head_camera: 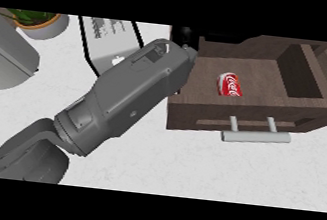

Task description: Pick up the can, place it into the drawer and close the drawer

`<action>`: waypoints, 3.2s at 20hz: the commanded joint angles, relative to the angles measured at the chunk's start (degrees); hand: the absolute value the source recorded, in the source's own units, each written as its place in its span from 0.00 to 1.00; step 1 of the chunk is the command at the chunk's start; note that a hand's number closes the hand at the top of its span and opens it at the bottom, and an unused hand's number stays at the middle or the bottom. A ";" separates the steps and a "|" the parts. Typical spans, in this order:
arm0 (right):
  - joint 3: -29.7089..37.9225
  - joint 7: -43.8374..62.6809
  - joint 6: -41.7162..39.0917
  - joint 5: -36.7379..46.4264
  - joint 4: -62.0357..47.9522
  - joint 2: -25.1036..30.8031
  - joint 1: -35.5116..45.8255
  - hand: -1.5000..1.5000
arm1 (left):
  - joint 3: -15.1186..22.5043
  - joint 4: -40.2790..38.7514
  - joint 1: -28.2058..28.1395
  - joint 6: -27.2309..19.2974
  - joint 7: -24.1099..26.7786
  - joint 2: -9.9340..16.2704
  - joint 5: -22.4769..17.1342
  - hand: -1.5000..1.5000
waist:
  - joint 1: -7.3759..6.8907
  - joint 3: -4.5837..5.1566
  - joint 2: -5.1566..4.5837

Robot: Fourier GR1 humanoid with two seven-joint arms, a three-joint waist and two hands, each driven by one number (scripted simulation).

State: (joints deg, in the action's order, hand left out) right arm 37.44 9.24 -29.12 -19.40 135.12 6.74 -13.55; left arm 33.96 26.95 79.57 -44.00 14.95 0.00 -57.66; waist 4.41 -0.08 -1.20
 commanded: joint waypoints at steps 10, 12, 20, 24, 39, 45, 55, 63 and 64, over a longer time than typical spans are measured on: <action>-16.86 -4.72 2.12 34.55 -1.46 1.26 13.16 0.00 | 0.21 0.25 3.17 -0.44 0.77 0.00 -2.77 0.00 | -3.26 0.03 0.10; -23.35 -1.89 4.24 41.72 -0.78 -0.34 15.76 0.00 | 0.62 2.44 2.14 -1.22 0.94 0.00 -3.31 0.00 | -3.91 0.10 0.28; -34.20 -11.68 14.77 62.76 -17.97 -1.04 22.02 0.00 | 0.10 2.28 3.20 -2.44 -3.33 0.79 -0.63 0.00 | -5.44 0.04 0.78; -34.99 -13.79 18.49 67.62 -27.19 1.14 26.81 0.00 | 0.19 7.25 0.15 -4.62 -4.77 2.09 0.44 0.00 | -6.07 0.06 1.25; -39.97 -14.35 33.92 85.73 -65.07 0.70 44.89 0.00 | 0.57 17.89 -6.23 -4.12 -11.36 13.49 5.37 0.00 | -6.57 0.05 1.18; -36.69 -18.12 45.38 88.46 -83.29 1.39 51.01 0.00 | 0.05 22.87 -8.67 -4.49 -14.55 16.66 6.49 0.00 | -7.08 0.01 0.90; -32.09 -19.22 58.99 90.99 -100.84 1.92 60.10 0.00 | -1.61 28.77 -12.88 -3.52 -16.67 21.11 8.31 0.00 | -7.25 -0.01 0.39; -29.52 -16.47 65.65 93.32 -112.21 1.57 68.72 0.00 | -1.69 32.02 -15.37 -2.48 -17.64 22.87 9.98 0.00 | -8.43 -0.02 -0.14; -28.81 -18.11 66.38 92.69 -113.09 2.71 69.60 0.00 | -1.49 35.13 -14.78 -3.72 -19.97 23.77 9.88 0.00 | -8.86 -0.04 0.14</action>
State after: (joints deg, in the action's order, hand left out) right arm 6.94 -8.48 33.80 73.72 27.70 9.63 53.76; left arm 32.61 58.82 65.85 -47.45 -3.68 22.58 -48.31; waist -3.80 0.59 -0.35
